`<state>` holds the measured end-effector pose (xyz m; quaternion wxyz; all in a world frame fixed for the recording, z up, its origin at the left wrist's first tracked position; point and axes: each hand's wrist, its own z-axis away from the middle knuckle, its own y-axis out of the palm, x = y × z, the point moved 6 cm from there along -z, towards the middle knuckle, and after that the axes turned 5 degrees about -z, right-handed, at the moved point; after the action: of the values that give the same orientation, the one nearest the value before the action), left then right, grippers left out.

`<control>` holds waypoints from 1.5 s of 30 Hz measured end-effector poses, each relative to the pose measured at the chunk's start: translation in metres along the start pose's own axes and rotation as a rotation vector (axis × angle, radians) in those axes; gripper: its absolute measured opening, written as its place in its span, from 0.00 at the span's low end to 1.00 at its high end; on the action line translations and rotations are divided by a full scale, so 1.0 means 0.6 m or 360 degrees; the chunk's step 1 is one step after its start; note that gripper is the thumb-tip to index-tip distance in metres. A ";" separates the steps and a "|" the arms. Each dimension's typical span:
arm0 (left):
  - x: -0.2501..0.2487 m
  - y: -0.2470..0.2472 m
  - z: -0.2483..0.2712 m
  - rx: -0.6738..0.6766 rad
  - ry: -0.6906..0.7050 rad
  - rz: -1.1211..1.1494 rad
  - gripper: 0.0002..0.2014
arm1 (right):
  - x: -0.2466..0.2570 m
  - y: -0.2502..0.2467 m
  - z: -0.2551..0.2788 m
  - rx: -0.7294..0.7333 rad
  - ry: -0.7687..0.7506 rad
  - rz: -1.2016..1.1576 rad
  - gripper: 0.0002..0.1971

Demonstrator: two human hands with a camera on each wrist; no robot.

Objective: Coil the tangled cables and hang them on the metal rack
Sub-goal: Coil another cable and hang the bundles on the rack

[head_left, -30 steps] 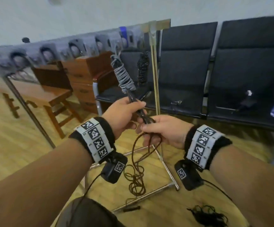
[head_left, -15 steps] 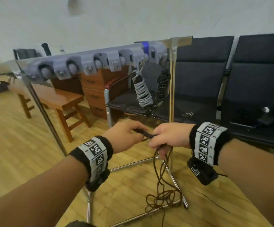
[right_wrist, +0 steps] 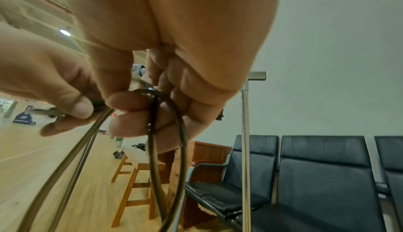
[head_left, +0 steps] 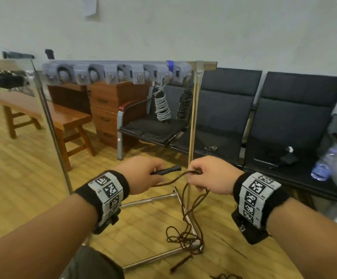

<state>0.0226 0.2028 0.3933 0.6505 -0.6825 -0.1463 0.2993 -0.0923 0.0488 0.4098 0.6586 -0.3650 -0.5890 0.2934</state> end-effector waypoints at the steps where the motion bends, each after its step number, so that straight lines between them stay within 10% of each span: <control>1: 0.005 0.002 -0.003 0.0002 -0.0056 0.0003 0.10 | -0.003 -0.010 0.003 -0.0055 -0.0010 0.0041 0.07; 7: 0.030 0.016 -0.047 -0.0148 -0.0358 0.0822 0.05 | -0.059 -0.020 0.006 0.0044 -0.0058 -0.0034 0.05; 13: -0.089 0.046 -0.099 -0.0128 -0.0017 0.1819 0.04 | -0.141 0.040 0.009 0.0047 -0.0033 -0.0688 0.25; 21: -0.146 0.115 -0.134 -0.0144 0.0020 0.2532 0.08 | -0.208 0.076 0.008 0.0117 -0.0004 -0.1330 0.12; 26: -0.077 0.119 -0.158 -0.0452 -0.0202 0.1902 0.22 | -0.280 0.051 0.015 0.0074 0.0213 -0.1288 0.12; 30: -0.158 0.174 -0.171 0.0017 0.0273 0.0229 0.27 | -0.314 0.067 0.039 0.0187 0.0362 -0.1120 0.12; 33: -0.200 0.242 -0.163 0.0359 0.0424 -0.0028 0.18 | -0.298 0.074 0.043 0.0189 0.0254 -0.1038 0.11; 36: -0.193 0.266 -0.162 0.0434 0.0328 0.0423 0.00 | -0.290 0.080 0.044 0.0188 0.0201 -0.1161 0.10; 39: -0.148 0.249 -0.163 0.0339 0.0094 0.1374 0.08 | -0.302 0.076 0.038 0.0086 0.0246 -0.1301 0.11; 45: 0.032 0.109 -0.146 -0.0771 -0.0622 0.3260 0.19 | -0.365 0.095 0.022 0.0120 0.0453 -0.0590 0.17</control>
<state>0.0779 0.1369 0.3232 -0.0981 -0.5316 0.3391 0.7699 -0.1321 -0.0962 0.2402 0.7908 -0.2633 -0.5359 0.1349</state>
